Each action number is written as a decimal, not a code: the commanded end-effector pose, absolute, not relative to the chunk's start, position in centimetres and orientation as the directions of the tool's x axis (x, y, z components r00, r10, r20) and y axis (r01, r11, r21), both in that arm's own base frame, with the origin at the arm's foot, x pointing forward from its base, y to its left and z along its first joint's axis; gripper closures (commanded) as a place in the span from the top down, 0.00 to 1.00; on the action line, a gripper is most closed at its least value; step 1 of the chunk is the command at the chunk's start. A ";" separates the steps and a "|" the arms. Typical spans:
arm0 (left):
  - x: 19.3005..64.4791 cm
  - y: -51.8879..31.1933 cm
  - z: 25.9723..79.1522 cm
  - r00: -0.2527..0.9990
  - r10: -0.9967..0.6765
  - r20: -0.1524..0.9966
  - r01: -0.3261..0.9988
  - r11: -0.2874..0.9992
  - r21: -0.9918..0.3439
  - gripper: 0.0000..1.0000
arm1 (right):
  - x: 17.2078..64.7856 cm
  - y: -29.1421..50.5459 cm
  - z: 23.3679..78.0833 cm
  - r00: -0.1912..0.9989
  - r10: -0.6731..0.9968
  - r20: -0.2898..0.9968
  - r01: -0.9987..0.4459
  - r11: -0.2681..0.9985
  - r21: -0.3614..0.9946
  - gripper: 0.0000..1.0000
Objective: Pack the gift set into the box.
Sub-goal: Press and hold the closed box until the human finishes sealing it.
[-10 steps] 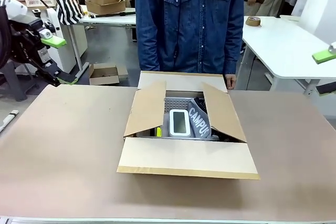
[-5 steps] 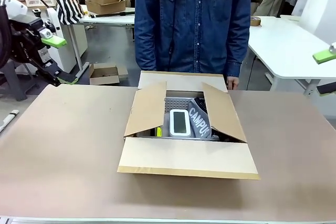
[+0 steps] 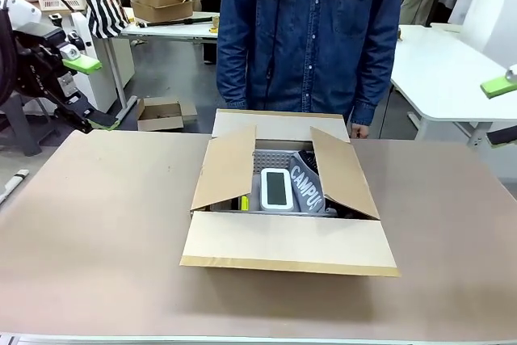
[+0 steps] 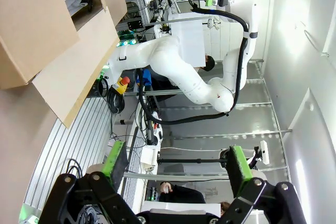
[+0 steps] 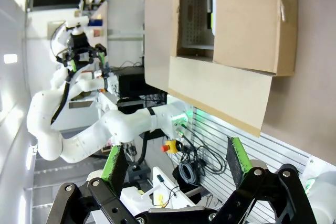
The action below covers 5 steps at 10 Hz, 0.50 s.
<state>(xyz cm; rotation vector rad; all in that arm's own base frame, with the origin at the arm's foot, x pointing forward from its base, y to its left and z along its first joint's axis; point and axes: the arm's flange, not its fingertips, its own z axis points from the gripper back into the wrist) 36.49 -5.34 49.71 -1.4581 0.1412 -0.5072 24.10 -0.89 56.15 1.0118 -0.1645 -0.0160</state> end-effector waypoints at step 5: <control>36.3 -5.3 50.0 0.885 -0.410 0.219 0.244 0.007 -0.970 1.00 | 24.2 -0.8 56.5 0.986 -0.081 0.147 -0.085 0.515 0.853 1.00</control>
